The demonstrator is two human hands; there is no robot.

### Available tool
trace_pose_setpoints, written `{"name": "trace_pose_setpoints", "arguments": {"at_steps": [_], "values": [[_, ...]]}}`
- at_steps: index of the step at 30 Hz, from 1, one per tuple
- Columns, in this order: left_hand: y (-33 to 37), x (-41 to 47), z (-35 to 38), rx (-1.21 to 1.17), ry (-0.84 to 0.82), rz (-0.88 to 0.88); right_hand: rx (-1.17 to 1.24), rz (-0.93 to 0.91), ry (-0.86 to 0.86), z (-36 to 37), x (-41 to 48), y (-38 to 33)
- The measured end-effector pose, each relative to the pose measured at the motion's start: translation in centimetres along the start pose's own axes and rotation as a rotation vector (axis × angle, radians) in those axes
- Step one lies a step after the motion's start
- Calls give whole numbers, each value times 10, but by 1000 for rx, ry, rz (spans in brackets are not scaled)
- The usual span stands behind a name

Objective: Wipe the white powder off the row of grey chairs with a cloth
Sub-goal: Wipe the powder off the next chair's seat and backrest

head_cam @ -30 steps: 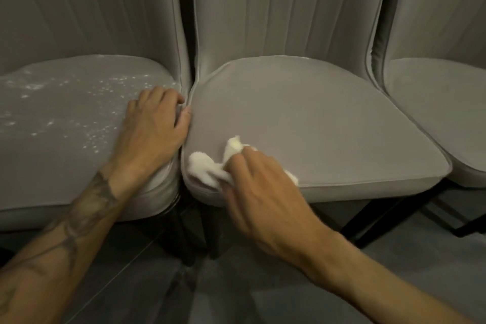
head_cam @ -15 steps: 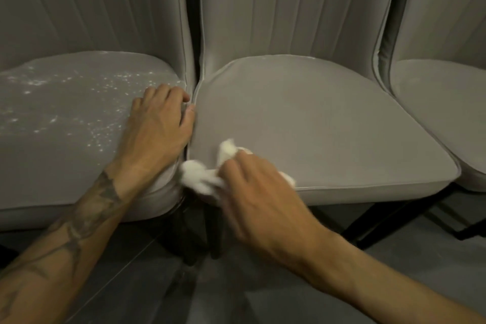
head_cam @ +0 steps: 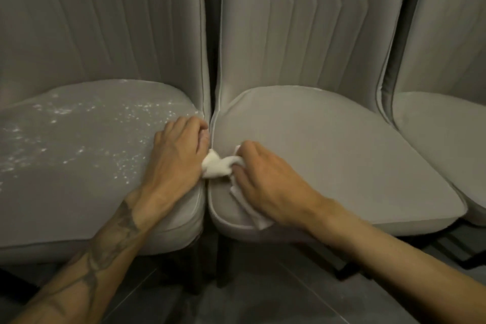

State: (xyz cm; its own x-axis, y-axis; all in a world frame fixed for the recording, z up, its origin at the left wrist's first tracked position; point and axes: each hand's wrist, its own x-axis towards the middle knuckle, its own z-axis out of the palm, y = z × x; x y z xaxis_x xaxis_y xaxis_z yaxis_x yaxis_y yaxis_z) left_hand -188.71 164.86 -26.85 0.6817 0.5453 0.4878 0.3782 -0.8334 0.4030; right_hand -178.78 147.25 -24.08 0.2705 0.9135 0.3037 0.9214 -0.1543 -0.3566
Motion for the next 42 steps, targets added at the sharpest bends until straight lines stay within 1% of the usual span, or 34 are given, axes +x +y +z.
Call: {"name": "trace_pose_setpoints", "arguments": {"at_steps": [2, 6, 10, 12, 14, 16, 18, 20, 21, 23, 25, 26, 28, 30, 31, 33, 35, 36, 39, 42], "values": [[4, 3, 1, 51, -36, 17, -19, 173, 25, -13, 10, 34], [12, 22, 9, 73, -112, 34, -73, 511, 81, -39, 30, 113], [21, 42, 25, 141, -163, 49, -127, 731, 155, -64, 46, 183], [22, 52, 32, 162, -188, 43, -156, 802, 192, -71, 50, 204], [21, 62, 38, 181, -208, 50, -242, 777, 191, -69, 48, 210], [18, 71, 43, 202, -220, 63, -416, 640, 171, -59, 42, 215], [14, 78, 47, 220, -230, 83, -487, 563, 206, -55, 39, 225], [11, 84, 48, 227, -237, 92, -506, 602, 289, -61, 49, 244], [9, 87, 49, 226, -238, 95, -513, 654, 326, -63, 57, 256], [6, 84, 47, 232, -217, 117, -545, 763, 343, -63, 69, 271], [5, 83, 48, 212, -195, 127, -530, 828, 297, -58, 82, 274], [5, 82, 48, 202, -189, 126, -525, 821, 307, -53, 88, 274], [6, 80, 47, 192, -186, 113, -479, 720, 305, -47, 94, 263], [7, 80, 47, 185, -177, 95, -486, 627, 380, -44, 91, 258], [8, 80, 48, 179, -169, 82, -501, 619, 398, -46, 85, 256], [9, 80, 51, 161, -136, 75, -561, 674, 430, -52, 71, 260], [8, 81, 52, 143, -83, 88, -591, 792, 450, -54, 68, 264], [8, 81, 53, 137, -66, 97, -588, 841, 433, -53, 73, 264], [9, 80, 54, 134, -52, 109, -502, 853, 390, -44, 110, 262], [8, 81, 56, 132, -55, 121, -432, 686, 336, -36, 135, 266]]}}
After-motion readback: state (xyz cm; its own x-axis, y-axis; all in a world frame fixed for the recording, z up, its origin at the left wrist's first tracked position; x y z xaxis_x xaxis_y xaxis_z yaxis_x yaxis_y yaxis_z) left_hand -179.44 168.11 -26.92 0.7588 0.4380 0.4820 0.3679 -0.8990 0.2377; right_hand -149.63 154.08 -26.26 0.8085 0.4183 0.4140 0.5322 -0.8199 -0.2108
